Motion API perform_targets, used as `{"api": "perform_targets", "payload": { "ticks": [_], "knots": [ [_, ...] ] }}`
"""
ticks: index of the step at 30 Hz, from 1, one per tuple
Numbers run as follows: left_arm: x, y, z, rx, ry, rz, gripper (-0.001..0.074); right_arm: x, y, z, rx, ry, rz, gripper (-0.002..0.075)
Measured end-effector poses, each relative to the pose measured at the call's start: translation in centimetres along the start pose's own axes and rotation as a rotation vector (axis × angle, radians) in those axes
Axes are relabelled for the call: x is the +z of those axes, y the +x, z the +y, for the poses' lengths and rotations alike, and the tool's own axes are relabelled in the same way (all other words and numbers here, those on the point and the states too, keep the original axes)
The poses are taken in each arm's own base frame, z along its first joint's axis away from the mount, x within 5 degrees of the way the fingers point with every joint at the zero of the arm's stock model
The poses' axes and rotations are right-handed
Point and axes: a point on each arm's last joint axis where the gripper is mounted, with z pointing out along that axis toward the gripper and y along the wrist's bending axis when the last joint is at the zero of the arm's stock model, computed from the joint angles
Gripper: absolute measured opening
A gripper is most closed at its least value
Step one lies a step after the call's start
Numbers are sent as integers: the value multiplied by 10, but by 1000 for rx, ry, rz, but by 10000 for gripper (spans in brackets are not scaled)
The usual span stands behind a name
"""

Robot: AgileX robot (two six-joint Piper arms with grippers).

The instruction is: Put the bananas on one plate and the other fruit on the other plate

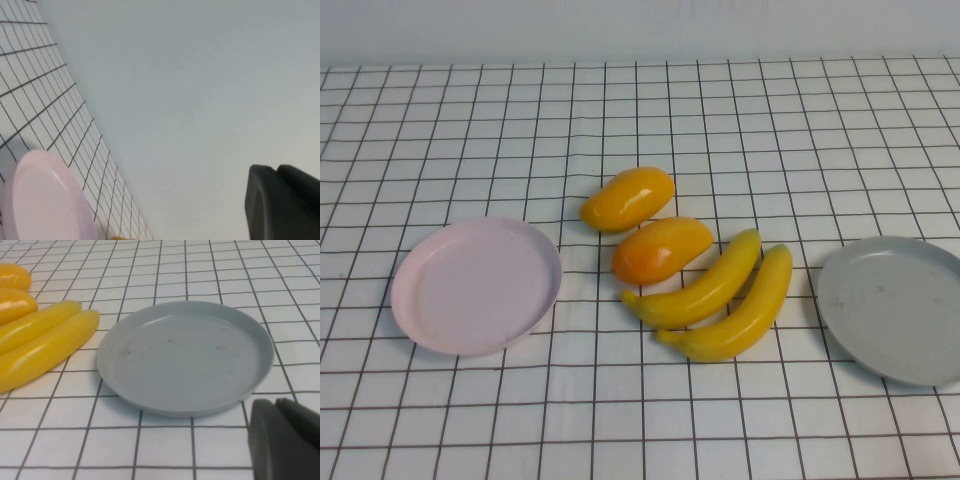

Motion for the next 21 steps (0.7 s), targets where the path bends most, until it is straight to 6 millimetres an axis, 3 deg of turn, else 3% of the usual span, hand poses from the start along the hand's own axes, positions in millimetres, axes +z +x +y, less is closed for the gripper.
{"api": "perform_targets", "payload": {
  "ticks": [4,11,16,21],
  "knots": [
    [-1,5,-7,136,18,85,-2,0,0,0,0,0,0,-16],
    [-1,0,-85,701,128,374,-2,0,0,0,0,0,0,-16],
    [29,-10,-129,1088,71,639,-2,0,0,0,0,0,0,-16],
    [78,-9,-146,1199,23,847,-1,0,0,0,0,0,0,-16]
  ]
}}
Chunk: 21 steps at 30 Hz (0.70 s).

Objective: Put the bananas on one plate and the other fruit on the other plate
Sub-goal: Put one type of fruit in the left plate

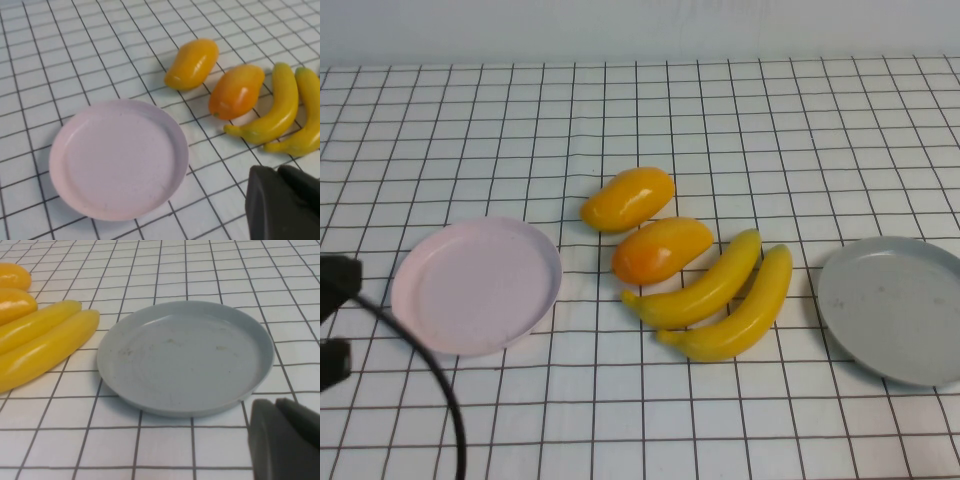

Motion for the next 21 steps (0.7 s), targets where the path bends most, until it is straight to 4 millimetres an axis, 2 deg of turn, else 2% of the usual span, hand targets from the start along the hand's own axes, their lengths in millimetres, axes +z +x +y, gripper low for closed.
{"api": "perform_targets", "payload": {
  "ticks": [4,8,10,13,15,18,21],
  "knots": [
    [31,-28,4,25,88,120,-1,0,0,0,0,0,0,-16],
    [79,-51,-3,105,188,244,6,0,0,0,0,0,0,-16],
    [103,-60,-10,166,219,302,49,0,0,0,0,0,0,-16],
    [141,-72,-23,259,261,383,199,0,0,0,0,0,0,-16],
    [169,-76,-35,322,281,439,348,0,0,0,0,0,0,-16],
    [207,-81,-55,374,285,494,529,0,0,0,0,0,0,-16],
    [245,-82,-72,402,287,539,609,0,0,0,0,0,0,-16]
  ]
}}
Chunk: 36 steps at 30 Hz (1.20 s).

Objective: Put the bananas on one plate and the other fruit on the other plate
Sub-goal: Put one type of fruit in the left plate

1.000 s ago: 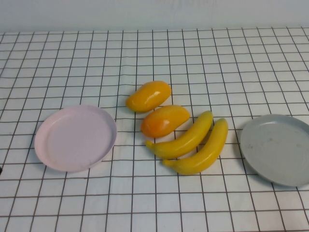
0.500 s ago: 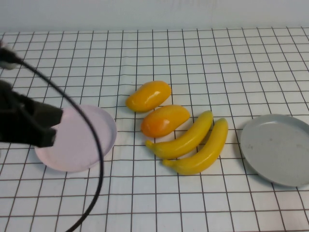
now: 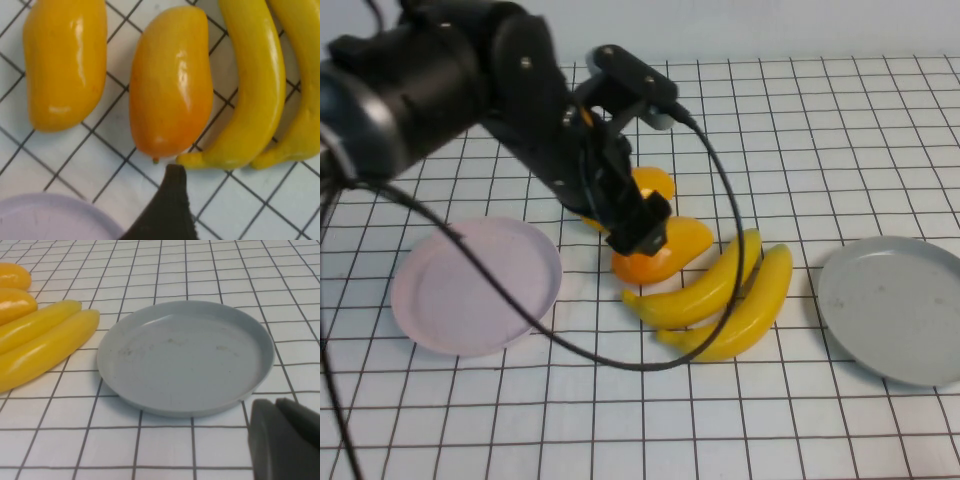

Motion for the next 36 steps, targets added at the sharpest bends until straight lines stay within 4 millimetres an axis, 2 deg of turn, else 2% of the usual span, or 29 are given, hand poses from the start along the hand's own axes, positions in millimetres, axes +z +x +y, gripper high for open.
{"api": "perform_targets", "payload": {
  "ticks": [3,6,9,14,25,28,31,34,36],
  "knots": [
    [27,-22,-2,25,18,30,633,0,0,0,0,0,0,-16],
    [57,-35,-3,53,25,62,639,0,0,0,0,0,0,-16],
    [85,-39,1,81,21,96,642,0,0,0,0,0,0,-16],
    [115,-37,8,100,4,126,643,0,0,0,0,0,0,-16],
    [139,-27,32,45,-35,133,640,0,0,0,0,0,0,-16],
    [140,-26,35,17,-59,145,594,0,0,0,0,0,0,-16],
    [137,-27,38,-4,-89,157,497,0,0,0,0,0,0,-16],
    [127,-27,41,0,-124,179,501,0,0,0,0,0,0,-16],
    [109,-28,42,8,-154,193,501,0,0,0,0,0,0,-16]
  ]
}}
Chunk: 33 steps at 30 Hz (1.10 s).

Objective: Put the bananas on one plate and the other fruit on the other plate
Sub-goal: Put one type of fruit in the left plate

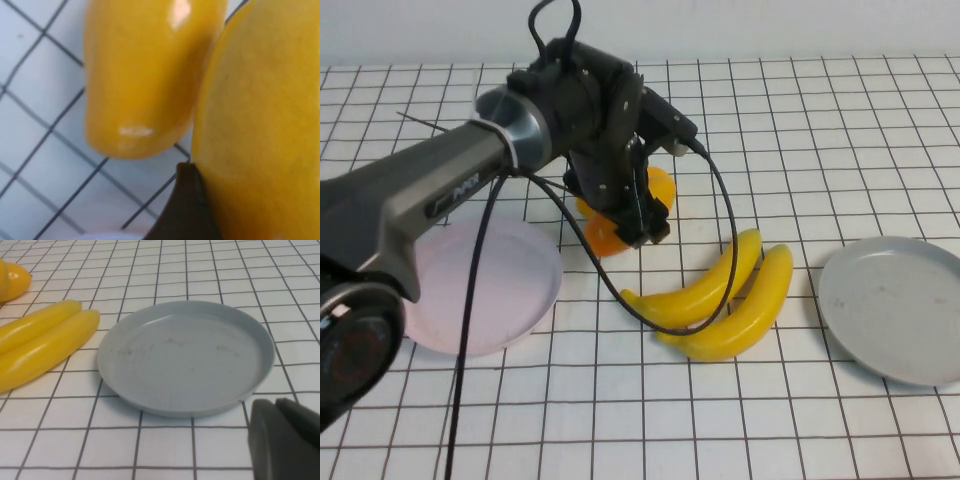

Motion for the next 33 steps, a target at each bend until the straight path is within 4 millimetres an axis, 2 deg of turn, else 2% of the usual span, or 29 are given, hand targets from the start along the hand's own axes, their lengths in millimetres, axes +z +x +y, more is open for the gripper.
{"api": "perform_targets", "payload": {
  "ticks": [3,6,8,10,12,15,18,33],
  "knots": [
    [-42,3,9,-16,-76,-33,501,0,0,0,0,0,0,-16],
    [-79,19,18,-80,-129,-71,501,0,0,0,0,0,0,-16],
    [-93,35,23,-125,-143,-85,501,0,0,0,0,0,0,-16],
    [-99,58,32,-186,-155,-85,501,0,0,0,0,0,0,-16],
    [-89,84,40,-266,-160,-59,501,0,0,0,0,0,0,-16],
    [-64,121,51,-389,-154,23,501,0,0,0,0,0,0,-16],
    [-51,142,58,-471,-153,80,501,0,0,0,0,0,0,-16],
    [-43,165,83,-573,-161,71,501,0,0,0,0,0,0,-16]
  ]
}}
